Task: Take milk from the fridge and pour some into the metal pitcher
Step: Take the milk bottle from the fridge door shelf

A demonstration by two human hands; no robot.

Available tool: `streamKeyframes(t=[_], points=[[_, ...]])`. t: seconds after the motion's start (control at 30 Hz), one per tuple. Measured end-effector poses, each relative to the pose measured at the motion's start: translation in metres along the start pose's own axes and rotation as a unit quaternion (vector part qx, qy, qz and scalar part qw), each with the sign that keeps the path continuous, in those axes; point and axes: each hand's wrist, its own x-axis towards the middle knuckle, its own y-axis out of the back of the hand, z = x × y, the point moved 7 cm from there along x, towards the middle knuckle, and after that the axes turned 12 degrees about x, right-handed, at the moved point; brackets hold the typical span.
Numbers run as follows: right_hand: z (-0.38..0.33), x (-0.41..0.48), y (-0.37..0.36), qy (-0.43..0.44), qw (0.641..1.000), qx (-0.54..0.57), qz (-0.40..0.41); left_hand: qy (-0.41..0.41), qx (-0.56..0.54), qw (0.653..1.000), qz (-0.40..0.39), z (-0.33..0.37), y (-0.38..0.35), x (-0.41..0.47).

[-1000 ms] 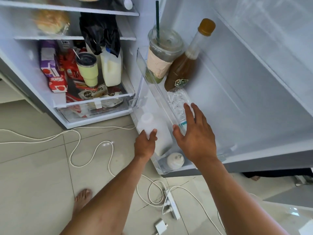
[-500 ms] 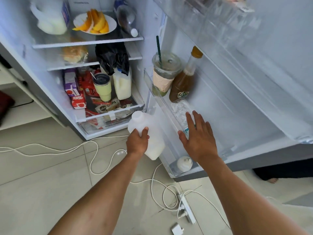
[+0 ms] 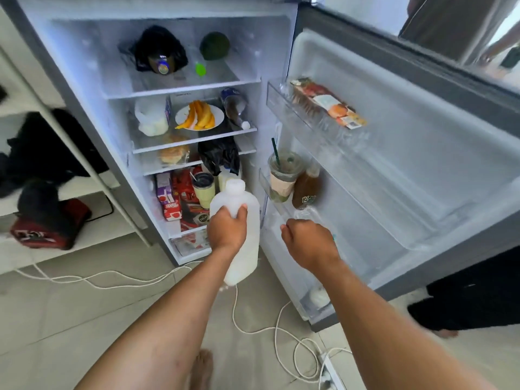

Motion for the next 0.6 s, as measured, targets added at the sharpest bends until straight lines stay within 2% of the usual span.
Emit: streamKeyframes(t=[0.33,0.6], points=[[-0.078,-0.018,0.166,0.066,0.986,0.067,0.135,-0.088,-0.047,0.99,0.103,0.1,0.172,-0.007],[-0.077,-0.045,0.272,0.056,0.969,0.047,0.236,-0.187,-0.089,0.969,0.132,0.209,0.255,-0.04]])
